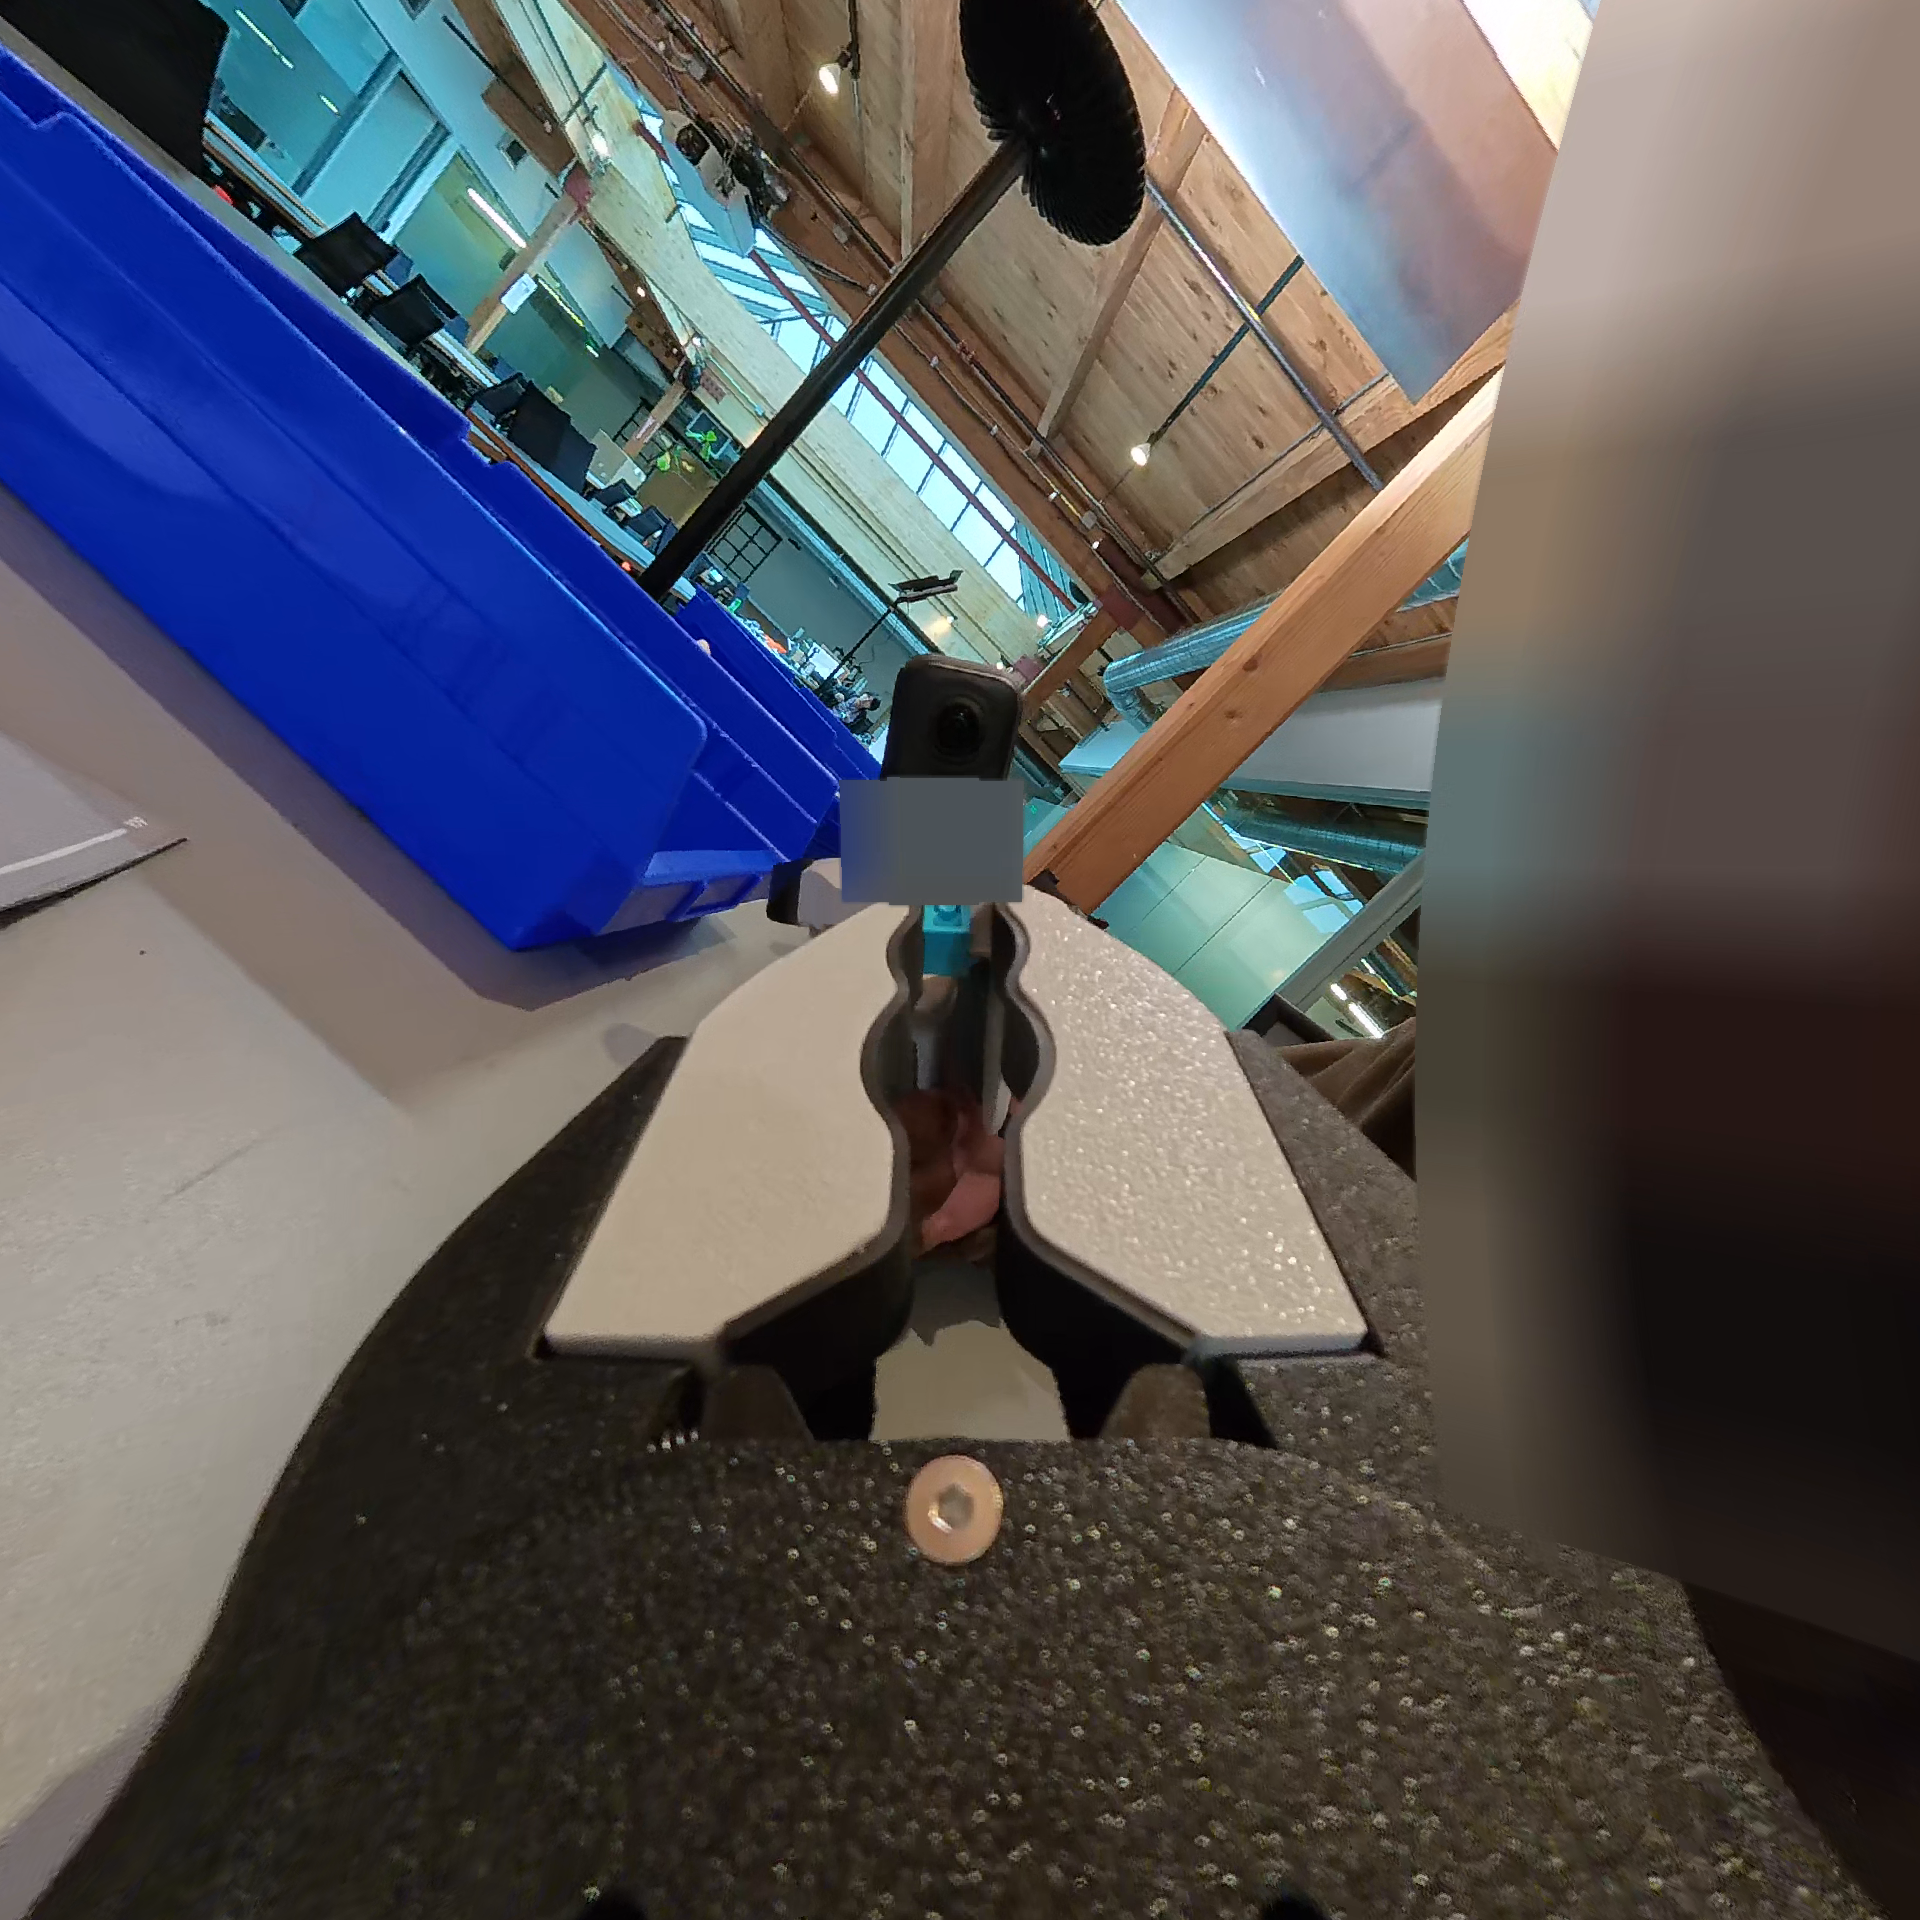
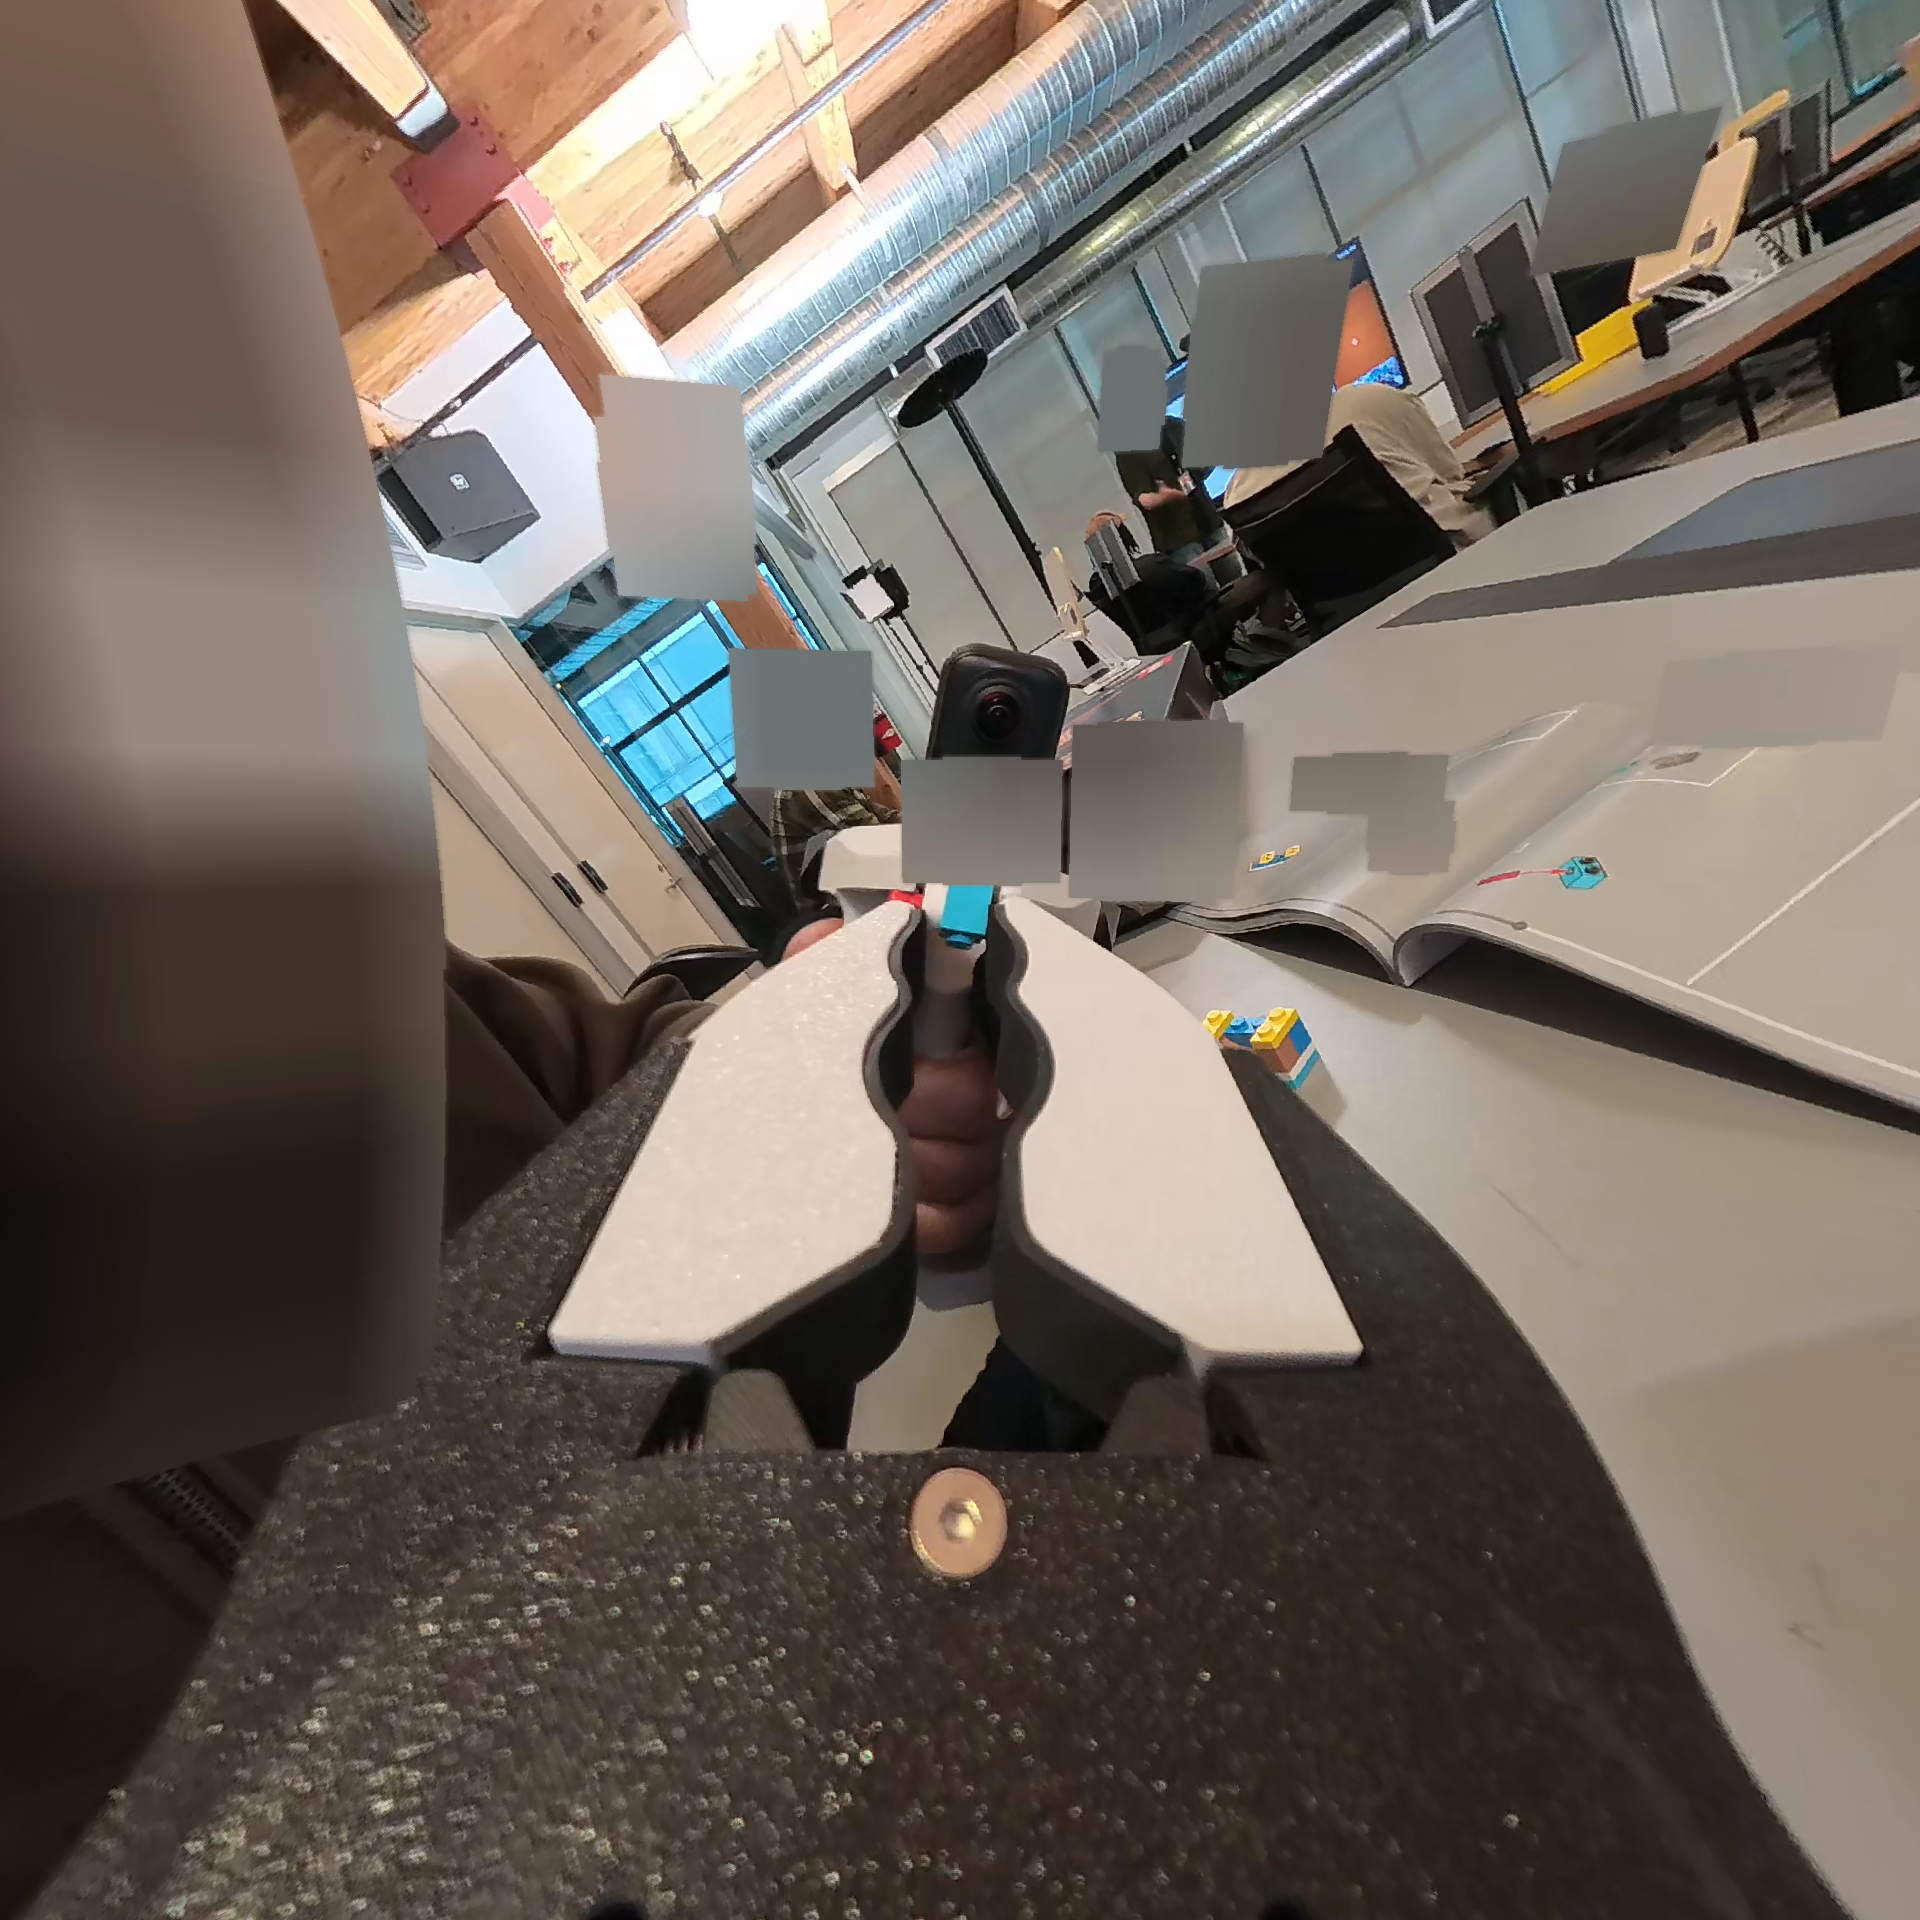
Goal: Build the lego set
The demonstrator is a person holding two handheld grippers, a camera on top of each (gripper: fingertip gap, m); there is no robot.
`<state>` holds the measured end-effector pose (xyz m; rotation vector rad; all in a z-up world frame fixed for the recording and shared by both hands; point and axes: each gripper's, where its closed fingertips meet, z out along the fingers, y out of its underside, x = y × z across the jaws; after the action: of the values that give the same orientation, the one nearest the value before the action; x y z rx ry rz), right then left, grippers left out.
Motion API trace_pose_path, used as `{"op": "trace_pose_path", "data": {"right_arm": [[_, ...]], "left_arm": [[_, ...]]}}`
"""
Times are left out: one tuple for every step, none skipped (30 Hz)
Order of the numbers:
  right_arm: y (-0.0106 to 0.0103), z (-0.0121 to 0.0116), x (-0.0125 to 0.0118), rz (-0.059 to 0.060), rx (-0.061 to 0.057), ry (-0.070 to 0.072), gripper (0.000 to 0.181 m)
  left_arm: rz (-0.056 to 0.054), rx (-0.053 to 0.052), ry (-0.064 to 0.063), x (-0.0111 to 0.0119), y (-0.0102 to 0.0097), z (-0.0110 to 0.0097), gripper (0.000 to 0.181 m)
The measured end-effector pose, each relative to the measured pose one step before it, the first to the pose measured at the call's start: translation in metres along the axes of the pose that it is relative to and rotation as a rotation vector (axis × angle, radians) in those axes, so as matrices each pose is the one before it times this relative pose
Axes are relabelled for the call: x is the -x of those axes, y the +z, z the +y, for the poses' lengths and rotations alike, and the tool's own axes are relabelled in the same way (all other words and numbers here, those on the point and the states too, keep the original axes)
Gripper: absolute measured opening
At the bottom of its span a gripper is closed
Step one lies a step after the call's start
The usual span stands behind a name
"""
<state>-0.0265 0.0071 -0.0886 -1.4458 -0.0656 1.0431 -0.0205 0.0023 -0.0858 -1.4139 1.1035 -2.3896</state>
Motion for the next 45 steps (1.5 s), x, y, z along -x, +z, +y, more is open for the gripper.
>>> {"op": "trace_pose_path", "data": {"right_arm": [[-0.00044, -0.00003, -0.00133, 0.0001, -0.0008, 0.0137, 0.011], [-0.00057, -0.00021, -0.00102, -0.0020, -0.0004, 0.0150, 0.011], [-0.00099, -0.00121, -0.00102, -0.0015, -0.0043, 0.0167, 0.009], [-0.00127, -0.00160, -0.00099, -0.0048, -0.0033, 0.0214, 0.008], [-0.00118, -0.00138, -0.00045, -0.0099, 0.0026, 0.0255, 0.008], [-0.00135, -0.00231, -0.00046, -0.0083, -0.0014, 0.0263, 0.008], [-0.00182, -0.00225, -0.00254, 0.0092, -0.0027, 0.0208, 0.008], [-0.00148, -0.00049, -0.00366, 0.0161, 0.0059, 0.0170, 0.008], [-0.00067, 0.00157, -0.00318, 0.0090, 0.0178, 0.0233, 0.008], [-0.00030, 0.00227, -0.00245, 0.0003, 0.0175, 0.0332, 0.008], [0.00009, 0.00251, -0.00217, -0.0014, 0.0163, 0.0386, 0.008], [0.00080, 0.00378, -0.00107, -0.0096, 0.0249, 0.0402, 0.008], [0.00108, 0.00406, 0.00004, -0.0156, 0.0261, 0.0364, 0.008], [0.00086, 0.00355, -0.00046, -0.0073, 0.0213, 0.0278, 0.008], [0.00106, 0.00394, 0.00018, -0.0092, 0.0245, 0.0214, 0.008], [0.00125, 0.00394, 0.00169, -0.0166, 0.0267, 0.0199, 0.008], [0.00124, 0.00318, 0.00229, -0.0176, 0.0214, 0.0160, 0.008], [0.00125, 0.00364, 0.00259, -0.0165, 0.0249, 0.0109, 0.008], [0.00179, 0.00427, 0.00280, -0.0156, 0.0299, 0.0075, 0.008], [0.00172, 0.00391, 0.00277, -0.0150, 0.0251, 0.0064, 0.008], [0.00202, 0.00481, 0.00245, -0.0145, 0.0298, 0.0113, 0.008], [0.00234, 0.00580, 0.00201, -0.0124, 0.0353, 0.0095, 0.008], [0.00239, 0.00496, 0.00135, -0.0093, 0.0276, 0.0045, 0.008], [0.00229, 0.00393, 0.00111, -0.0086, 0.0208, 0.0055, 0.008], [0.00214, 0.00398, 0.00139, -0.0113, 0.0224, 0.0072, 0.008], [0.00184, 0.00334, 0.00127, -0.0098, 0.0181, 0.0031, 0.008], [0.00132, 0.00230, 0.00058, -0.0037, 0.0127, -0.0006, 0.008], [0.00105, 0.00239, 0.00035, -0.0031, 0.0144, -0.0004, 0.008], [0.00085, 0.00204, 0.00041, -0.0049, 0.0119, 0.0017, 0.008], [0.00058, 0.00144, -0.00006, -0.0024, 0.0073, 0.0037, 0.008], [0.00060, 0.00143, -0.00066, 0.0003, 0.0075, 0.0022, 0.008], [0.00055, 0.00128, -0.00087, 0.0019, 0.0065, 0.0005, 0.008], [0.00014, 0.00041, -0.00109, 0.0030, 0.0009, -0.0005, 0.008], [-0.00046, -0.00084, -0.00056, 0.0003, -0.0062, -0.0014, 0.008], [-0.00097, -0.00191, -0.00059, 0.0016, -0.0108, -0.0033, 0.008], [-0.00127, -0.00213, -0.00083, 0.0058, -0.0116, -0.0050, 0.008], [-0.00126, -0.00218, -0.00109, 0.0093, -0.0104, -0.0091, 0.009], [-0.00138, -0.00256, -0.00104, 0.0114, -0.0128, -0.0179, 0.009], [-0.00175, -0.00369, -0.00120, 0.0159, -0.0174, -0.0250, 0.009], [-0.00244, -0.00428, -0.00150, 0.0228, -0.0171, -0.0325, 0.012], [-0.00298, -0.00384, -0.00110, 0.0232, -0.0107, -0.0416, 0.019], [-0.00327, -0.00352, -0.00084, 0.0250, -0.0066, -0.0510, 0.021], [-0.00347, -0.00284, -0.00235, 0.0402, -0.0008, -0.0651, 0.022], [-0.00330, -0.00214, -0.00341, 0.0494, 0.0035, -0.0732, 0.022], [-0.00268, -0.00075, -0.00382, 0.0485, 0.0108, -0.0638, 0.022]], "left_arm": [[-0.0034, 0.0009, -0.0097, 0.00084, 0.00029, 0.00003, 0.012], [-0.0038, 0.0033, -0.0114, 0.00103, -0.00008, -0.00020, 0.012], [-0.0059, 0.0034, -0.0053, 0.00123, -0.00091, -0.00076, 0.014], [-0.0219, 0.0049, 0.0055, 0.00337, -0.00152, -0.00124, 0.018], [-0.0235, -0.0010, 0.0140, 0.00352, -0.00253, -0.00287, 0.018], [-0.0206, -0.0050, 0.0188, 0.00333, -0.00332, -0.00397, 0.018], [-0.0136, -0.0029, 0.0179, 0.00234, -0.00300, -0.00370, 0.016], [-0.0081, -0.0051, 0.0121, 0.00139, -0.00227, -0.00346, 0.016], [-0.0033, 0.0003, 0.0117, 0.00014, -0.00133, -0.00214, 0.016], [0.0051, 0.0135, 0.0260, -0.00170, -0.00046, -0.00041, 0.016], [0.0044, 0.0339, 0.0491, -0.00239, 0.00041, 0.00220, 0.016], [-0.0011, 0.0518, 0.0696, -0.00205, 0.00075, 0.00443, 0.018], [-0.0074, 0.0592, 0.0829, -0.00135, 0.00062, 0.00566, 0.022], [-0.0089, 0.0567, 0.0902, -0.00127, 0.00032, 0.00588, 0.027], [-0.0110, 0.0456, 0.0919, -0.00096, -0.00038, 0.00472, 0.031], [-0.0016, 0.0305, 0.0891, -0.00229, -0.00089, 0.00285, 0.034], [0.0139, 0.0189, 0.0808, -0.00455, -0.00086, 0.00175, 0.035], [0.0093, 0.0112, 0.0702, -0.00388, -0.00041, 0.00076, 0.036], [0.0134, 0.0082, 0.0616, -0.00440, 0.00006, 0.00072, 0.036], [0.0203, 0.0110, 0.0520, -0.00508, 0.00040, 0.00162, 0.036], [0.0161, 0.0106, 0.0484, -0.00456, 0.00068, 0.00162, 0.036], [0.0205, 0.0057, 0.0470, -0.00531, 0.00082, 0.00133, 0.035], [0.0239, 0.0098, 0.0403, -0.00563, 0.00094, 0.00211, 0.034], [0.0208, 0.0140, 0.0354, -0.00487, 0.00095, 0.00259, 0.034], [0.0213, 0.0071, 0.0337, -0.00515, 0.00068, 0.00130, 0.033], [0.0243, 0.0034, 0.0287, -0.00561, 0.00061, 0.00068, 0.032], [0.0175, 0.0049, 0.0237, -0.00419, 0.00074, 0.00039, 0.032], [0.0067, 0.0020, 0.0223, -0.00245, 0.00059, -0.00034, 0.031], [0.0125, -0.0029, 0.0208, -0.00338, 0.00059, -0.00110, 0.028], [0.0097, -0.0056, 0.0214, -0.00318, 0.00063, -0.00155, 0.026], [-0.0084, 0.0009, 0.0203, -0.00014, 0.00062, -0.00023, 0.023], [-0.0120, 0.0093, 0.0166, 0.00099, 0.00038, 0.00126, 0.019], [-0.0032, 0.0064, 0.0128, -0.00010, 0.00001, 0.00109, 0.019], [-0.0132, 0.0004, 0.0117, 0.00134, 0.00013, 0.00042, 0.019], [-0.0178, 0.0011, 0.0053, 0.00237, 0.00018, 0.00040, 0.019], [-0.0171, 0.0039, -0.0017, 0.00263, 0.00041, 0.00071, 0.018], [-0.0097, 0.0043, -0.0140, 0.00224, 0.00036, 0.00091, 0.018], [-0.0058, -0.0017, -0.0243, 0.00215, 0.00023, 0.00030, 0.018], [-0.0049, -0.0038, -0.0284, 0.00199, 0.00027, 0.00015, 0.018], [-0.0124, -0.0016, -0.0338, 0.00313, 0.00043, 0.00047, 0.018], [-0.0147, 0.0019, -0.0422, 0.00385, 0.00080, 0.00078, 0.018], [-0.0225, 0.0055, -0.0515, 0.00509, 0.00126, 0.00137, 0.018], [-0.0307, 0.0103, -0.0620, 0.00636, 0.00163, 0.00190, 0.018], [-0.0281, 0.0175, -0.0752, 0.00618, 0.00219, 0.00298, 0.018], [-0.0223, 0.0283, -0.0830, 0.00526, 0.00261, 0.00474, 0.018]]}}
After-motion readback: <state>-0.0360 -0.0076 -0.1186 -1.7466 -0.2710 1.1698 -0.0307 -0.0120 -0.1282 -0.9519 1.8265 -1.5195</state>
